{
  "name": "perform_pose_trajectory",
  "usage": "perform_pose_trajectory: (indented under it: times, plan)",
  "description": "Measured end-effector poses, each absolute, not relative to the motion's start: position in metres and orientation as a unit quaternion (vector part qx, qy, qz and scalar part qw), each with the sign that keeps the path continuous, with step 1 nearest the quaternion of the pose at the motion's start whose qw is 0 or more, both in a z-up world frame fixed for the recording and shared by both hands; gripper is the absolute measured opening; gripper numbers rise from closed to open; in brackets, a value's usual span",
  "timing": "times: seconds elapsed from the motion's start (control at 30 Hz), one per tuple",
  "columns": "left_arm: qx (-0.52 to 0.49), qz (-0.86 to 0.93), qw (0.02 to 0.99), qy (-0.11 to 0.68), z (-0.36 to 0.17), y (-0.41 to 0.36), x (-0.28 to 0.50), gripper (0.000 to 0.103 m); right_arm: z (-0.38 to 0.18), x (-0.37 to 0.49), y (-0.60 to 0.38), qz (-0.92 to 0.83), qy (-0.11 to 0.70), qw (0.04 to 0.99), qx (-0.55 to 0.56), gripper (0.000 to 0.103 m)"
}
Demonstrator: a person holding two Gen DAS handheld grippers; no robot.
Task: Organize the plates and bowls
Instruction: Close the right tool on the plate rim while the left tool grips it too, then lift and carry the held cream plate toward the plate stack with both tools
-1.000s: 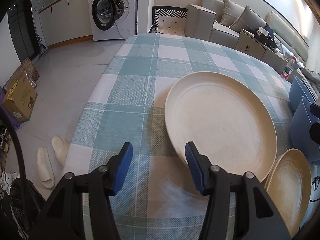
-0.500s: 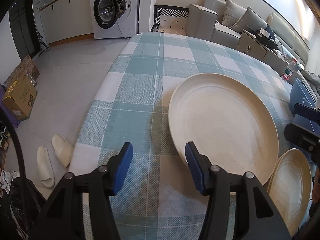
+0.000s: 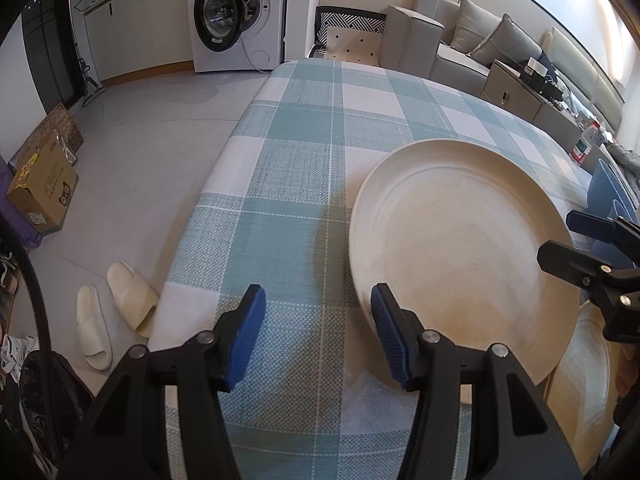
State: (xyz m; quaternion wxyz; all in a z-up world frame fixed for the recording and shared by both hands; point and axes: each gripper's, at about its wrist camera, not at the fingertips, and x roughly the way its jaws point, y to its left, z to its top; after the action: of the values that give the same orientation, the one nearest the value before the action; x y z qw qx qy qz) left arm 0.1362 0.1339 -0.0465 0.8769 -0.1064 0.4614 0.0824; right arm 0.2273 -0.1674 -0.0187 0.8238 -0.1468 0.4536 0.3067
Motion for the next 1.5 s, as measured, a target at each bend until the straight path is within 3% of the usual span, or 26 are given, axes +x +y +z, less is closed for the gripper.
perform_pose_trajectory:
  times: [0.9,1.0,1.17,1.27,1.5]
  plan:
    - [-0.116,0.079,0.877,0.46,-0.049,0.136,0.136,0.053,-0.029,0.235,-0.174,0.291,0.462,0.824,-0.151,0.036]
    - [-0.115,0.071,0.878,0.46,-0.05,0.133,0.138,0.044,-0.03,0.235,-0.175,0.293,0.465,0.822,-0.149,0.032]
    - [-0.119,0.054,0.883,0.451,-0.049,0.128,0.138,0.016,-0.032,0.234,-0.177,0.295,0.467,0.82,-0.149,0.028]
    - [-0.115,0.05,0.886,0.446,-0.047,0.125,0.137,0.009,-0.032,0.234,-0.178,0.294,0.467,0.821,-0.146,0.028]
    - [-0.106,0.052,0.888,0.444,-0.046,0.123,0.138,0.008,-0.032,0.234,-0.178,0.292,0.466,0.823,-0.141,0.028]
